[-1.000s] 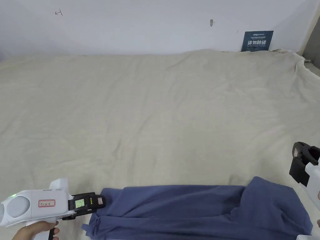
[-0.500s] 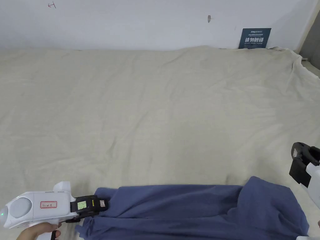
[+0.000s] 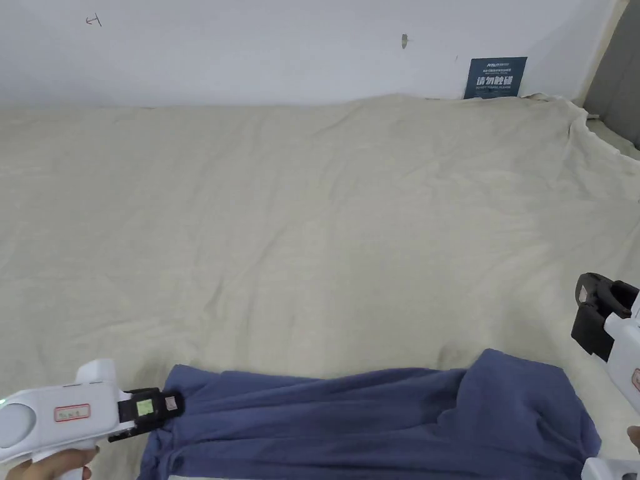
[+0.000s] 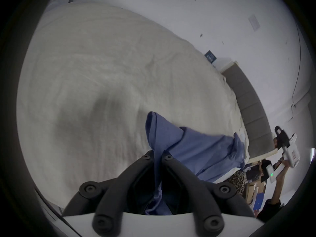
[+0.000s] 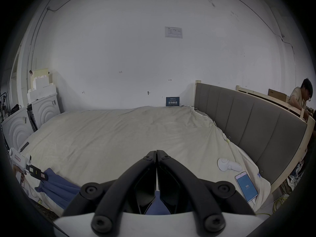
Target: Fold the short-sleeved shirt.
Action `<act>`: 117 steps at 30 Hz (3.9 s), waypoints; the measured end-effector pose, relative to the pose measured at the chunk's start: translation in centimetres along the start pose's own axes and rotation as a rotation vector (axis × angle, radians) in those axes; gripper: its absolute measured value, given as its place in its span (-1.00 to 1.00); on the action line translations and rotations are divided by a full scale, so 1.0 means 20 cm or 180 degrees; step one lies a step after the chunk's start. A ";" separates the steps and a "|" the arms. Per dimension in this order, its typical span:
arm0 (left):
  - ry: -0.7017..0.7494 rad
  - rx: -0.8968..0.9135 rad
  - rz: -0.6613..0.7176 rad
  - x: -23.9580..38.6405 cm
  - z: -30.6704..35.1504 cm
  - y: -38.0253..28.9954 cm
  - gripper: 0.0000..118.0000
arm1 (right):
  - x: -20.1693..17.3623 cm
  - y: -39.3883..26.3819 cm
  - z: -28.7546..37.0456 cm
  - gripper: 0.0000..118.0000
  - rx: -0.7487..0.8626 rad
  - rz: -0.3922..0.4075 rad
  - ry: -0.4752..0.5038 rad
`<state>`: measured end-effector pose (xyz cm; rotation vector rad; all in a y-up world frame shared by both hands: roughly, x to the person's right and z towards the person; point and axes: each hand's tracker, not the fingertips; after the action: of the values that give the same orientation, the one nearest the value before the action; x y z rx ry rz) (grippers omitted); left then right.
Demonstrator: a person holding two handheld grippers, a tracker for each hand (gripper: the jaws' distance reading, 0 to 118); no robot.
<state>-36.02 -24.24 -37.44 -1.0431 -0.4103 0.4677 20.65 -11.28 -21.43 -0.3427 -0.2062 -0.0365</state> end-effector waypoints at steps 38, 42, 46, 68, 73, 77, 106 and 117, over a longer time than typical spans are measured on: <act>0.0107 -0.0804 -0.0697 1.28 -0.84 -0.24 -0.89 | 0.16 -0.01 0.20 -1.00 0.0130 -0.0175 0.0046; 0.0243 -0.0845 -0.0889 1.31 -0.92 -0.31 -0.68 | 0.15 0.00 0.22 -1.00 0.0131 -0.0181 0.0036; 0.0189 -0.0751 -0.0825 1.35 -0.85 -0.32 0.39 | 0.16 0.02 0.23 -1.00 0.0143 -0.0191 0.0022; 0.0576 0.0884 -0.1409 0.98 -0.26 -0.37 -1.00 | 0.18 0.05 0.24 -1.00 0.0225 -0.0188 0.0061; 0.0612 0.0675 -0.1435 0.96 -0.41 -0.47 -1.00 | 0.20 0.04 0.25 -1.00 0.0215 -0.0197 0.0044; 0.0559 0.0346 -0.1503 0.98 -0.58 -0.57 -1.00 | 0.23 0.04 0.26 -1.00 0.0204 -0.0197 0.0017; -0.0285 0.0256 -0.1463 1.26 -0.47 -0.51 -1.00 | 0.30 0.04 0.29 -1.00 0.0248 -0.0225 -0.0071; -0.0696 0.0017 -0.0645 0.81 -0.14 -0.12 -0.92 | 0.20 0.09 0.26 -1.00 0.0255 -0.0174 0.0046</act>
<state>-20.77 -18.40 -35.00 -0.9368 -0.7019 0.4016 23.75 -7.91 -16.44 -0.2570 -0.2021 -0.0845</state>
